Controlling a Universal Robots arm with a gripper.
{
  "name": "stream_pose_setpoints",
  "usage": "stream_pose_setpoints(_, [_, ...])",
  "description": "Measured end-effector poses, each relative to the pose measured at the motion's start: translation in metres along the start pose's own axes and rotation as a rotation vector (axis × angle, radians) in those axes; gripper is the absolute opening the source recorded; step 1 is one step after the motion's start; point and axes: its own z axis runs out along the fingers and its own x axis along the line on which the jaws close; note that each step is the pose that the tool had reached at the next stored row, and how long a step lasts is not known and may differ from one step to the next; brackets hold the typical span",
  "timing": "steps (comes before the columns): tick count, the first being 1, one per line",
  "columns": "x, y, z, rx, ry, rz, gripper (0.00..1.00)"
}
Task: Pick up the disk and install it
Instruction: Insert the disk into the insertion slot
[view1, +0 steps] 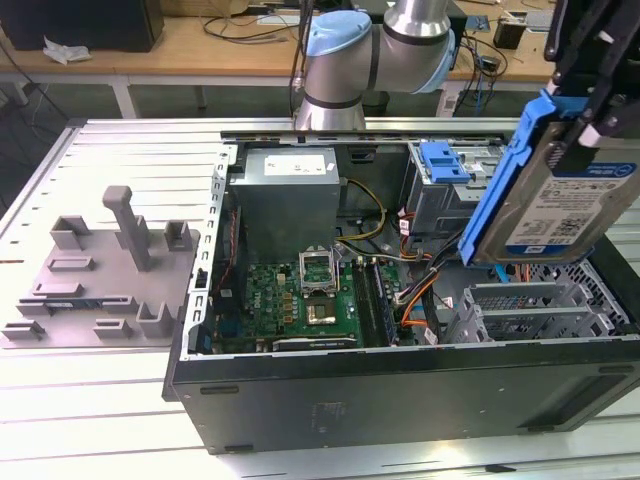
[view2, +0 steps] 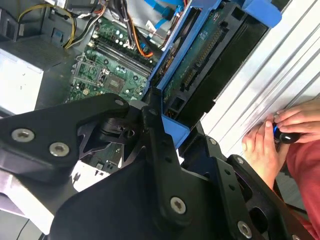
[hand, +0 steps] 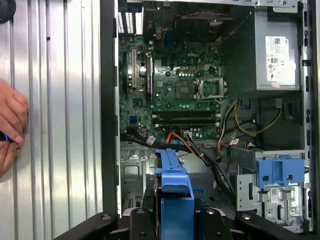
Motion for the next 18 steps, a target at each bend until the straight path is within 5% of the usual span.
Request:
stream_pose_setpoints(2, [0.0001, -0.0122, -0.0003, -0.0001, 0.0, -0.001, 0.37])
stream_pose_setpoints(18, [0.0, -0.0155, -0.0002, 0.0002, 0.0003, -0.001, 0.37])
